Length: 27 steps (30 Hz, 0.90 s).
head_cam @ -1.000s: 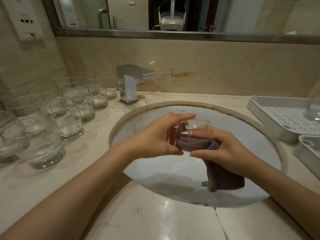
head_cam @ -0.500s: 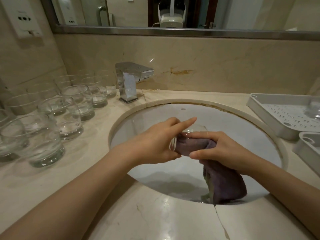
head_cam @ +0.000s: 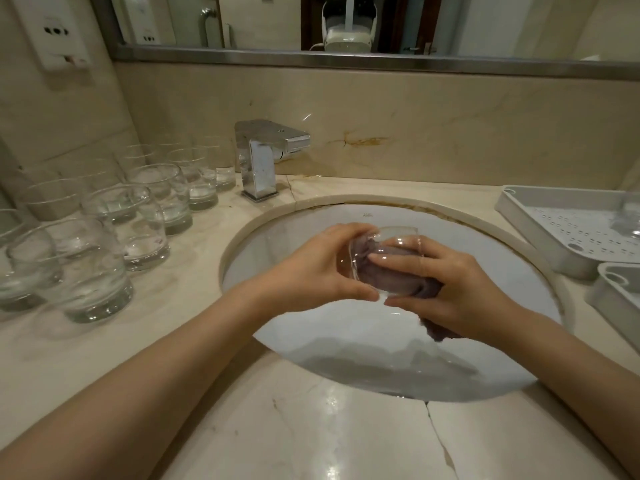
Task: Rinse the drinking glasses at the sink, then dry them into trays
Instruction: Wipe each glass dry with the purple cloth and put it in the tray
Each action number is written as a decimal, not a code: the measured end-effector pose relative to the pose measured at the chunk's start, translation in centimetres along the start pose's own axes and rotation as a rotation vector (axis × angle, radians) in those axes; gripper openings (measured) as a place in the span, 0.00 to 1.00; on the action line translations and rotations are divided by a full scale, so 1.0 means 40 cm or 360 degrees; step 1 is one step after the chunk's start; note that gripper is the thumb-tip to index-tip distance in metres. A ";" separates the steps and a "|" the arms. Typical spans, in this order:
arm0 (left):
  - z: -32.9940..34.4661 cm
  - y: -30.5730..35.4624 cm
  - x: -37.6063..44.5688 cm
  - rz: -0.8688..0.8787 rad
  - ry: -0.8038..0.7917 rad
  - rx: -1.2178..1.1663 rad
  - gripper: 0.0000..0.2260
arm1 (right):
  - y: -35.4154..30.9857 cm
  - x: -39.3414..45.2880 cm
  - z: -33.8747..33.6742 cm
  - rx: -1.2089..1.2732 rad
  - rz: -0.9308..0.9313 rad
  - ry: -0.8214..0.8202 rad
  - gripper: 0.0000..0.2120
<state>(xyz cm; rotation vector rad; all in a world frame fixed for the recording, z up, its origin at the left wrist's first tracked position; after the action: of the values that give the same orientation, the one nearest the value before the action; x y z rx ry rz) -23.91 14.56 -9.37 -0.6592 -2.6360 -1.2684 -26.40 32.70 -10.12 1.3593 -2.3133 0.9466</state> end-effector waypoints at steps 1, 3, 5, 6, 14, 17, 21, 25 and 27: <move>0.002 0.007 -0.001 0.0105 0.0037 0.0131 0.36 | -0.003 0.002 0.003 0.0274 0.0171 -0.0025 0.24; 0.007 0.014 -0.004 0.0392 0.0107 0.0454 0.35 | -0.003 0.001 0.011 0.0827 0.0551 -0.0058 0.24; 0.009 0.007 -0.005 0.0592 0.0155 0.0759 0.34 | 0.003 0.001 0.019 0.1154 0.0808 -0.0107 0.23; 0.008 0.003 -0.003 0.0608 0.0154 0.0794 0.34 | 0.005 0.003 0.021 0.1163 0.0822 -0.0107 0.22; 0.001 -0.006 -0.003 -0.0250 -0.0045 -0.0692 0.38 | -0.005 0.001 -0.006 -0.0207 -0.0090 0.0065 0.21; -0.006 -0.011 -0.003 -0.0269 -0.0173 -0.0867 0.31 | 0.002 -0.002 -0.011 -0.0288 -0.0140 0.0071 0.22; 0.004 -0.007 -0.006 -0.0175 -0.0085 -0.0515 0.28 | 0.010 0.004 0.003 0.0176 0.0103 -0.0077 0.23; 0.009 -0.010 -0.007 0.0240 0.0060 0.0303 0.34 | 0.010 0.008 0.009 0.0887 0.0715 -0.0215 0.21; 0.006 -0.008 -0.008 0.0343 0.0061 0.0428 0.34 | 0.017 0.006 0.014 0.1099 0.0862 -0.0244 0.22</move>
<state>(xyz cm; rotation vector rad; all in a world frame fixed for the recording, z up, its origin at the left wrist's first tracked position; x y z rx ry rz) -23.77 14.46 -9.85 -0.8344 -2.5553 -0.8416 -27.06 32.41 -10.66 1.0235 -2.6535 2.0124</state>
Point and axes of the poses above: each hand's wrist, its own x-axis towards the middle knuckle, its own z-axis out of the palm, y = z × x, the point moved 3 cm from there along x, towards the middle knuckle, and after that the axes turned 3 degrees about z, right-handed, at the moved point
